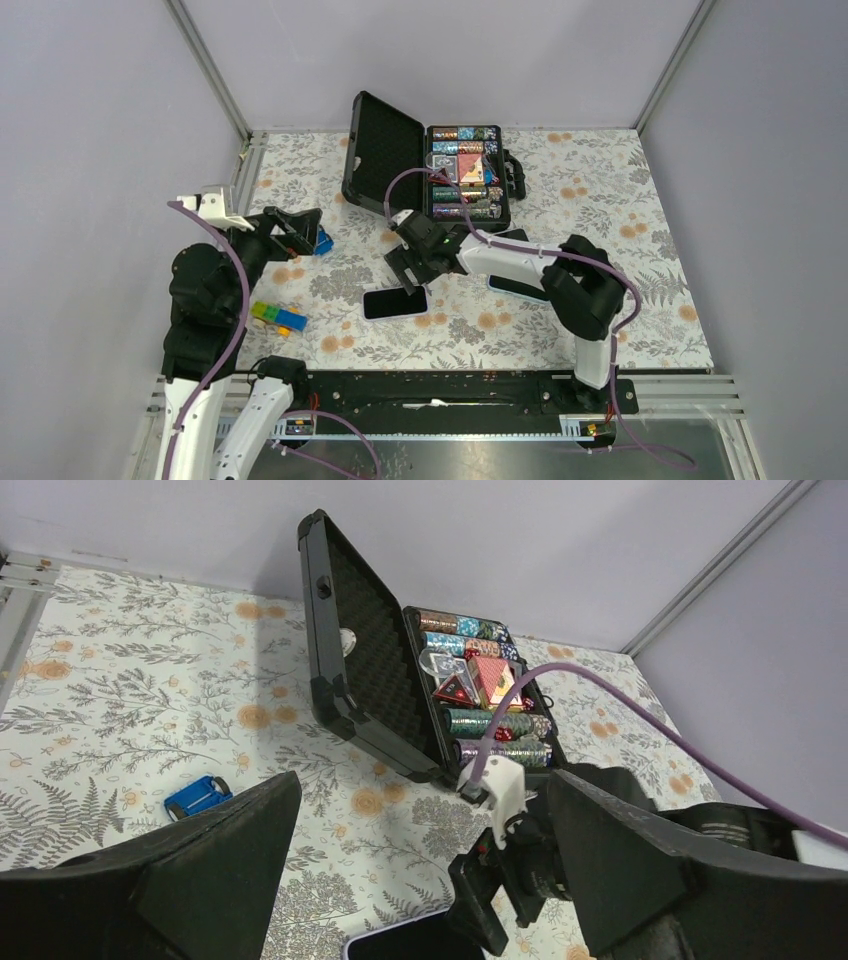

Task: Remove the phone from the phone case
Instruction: Pick up the phone at the center of the board.

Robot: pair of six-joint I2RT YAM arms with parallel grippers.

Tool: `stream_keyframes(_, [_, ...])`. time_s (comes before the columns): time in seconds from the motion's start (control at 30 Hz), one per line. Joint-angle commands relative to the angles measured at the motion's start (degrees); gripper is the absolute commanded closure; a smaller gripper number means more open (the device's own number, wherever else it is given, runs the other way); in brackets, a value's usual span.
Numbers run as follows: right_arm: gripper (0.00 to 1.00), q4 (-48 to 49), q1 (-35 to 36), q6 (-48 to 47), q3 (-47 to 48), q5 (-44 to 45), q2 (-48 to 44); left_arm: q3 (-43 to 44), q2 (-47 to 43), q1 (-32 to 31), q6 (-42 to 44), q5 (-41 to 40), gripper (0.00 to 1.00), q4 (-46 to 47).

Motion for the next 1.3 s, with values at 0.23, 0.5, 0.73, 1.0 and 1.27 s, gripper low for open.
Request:
stream_keyframes(0.23, [0.00,-6.6,0.8,-18.4,5.9,-19.5,-3.3,1.6,-5.2,0.2,-2.2,-16.5,0.01,-0.6])
stream_keyframes(0.5, [0.02,-2.1,3.7,-30.7,7.9,-17.3,0.8,0.6,-11.9,0.2,-1.5,-19.9,0.01,3.9])
stream_keyframes(0.73, [0.02,-18.3,4.9,-35.7,20.9,-19.1,11.3,1.5,-10.0,0.2,-0.3,-24.0,0.01,2.3])
stream_keyframes(1.0, [0.02,-20.9,5.6,-35.3,22.6,-15.6,14.4,-0.7,-8.5,0.2,2.2,-22.6,0.01,4.8])
stream_keyframes(1.27, [0.01,-22.7,5.7,-37.6,21.0,-18.0,13.7,-1.7,-7.9,0.2,0.7,-24.7,0.01,4.1])
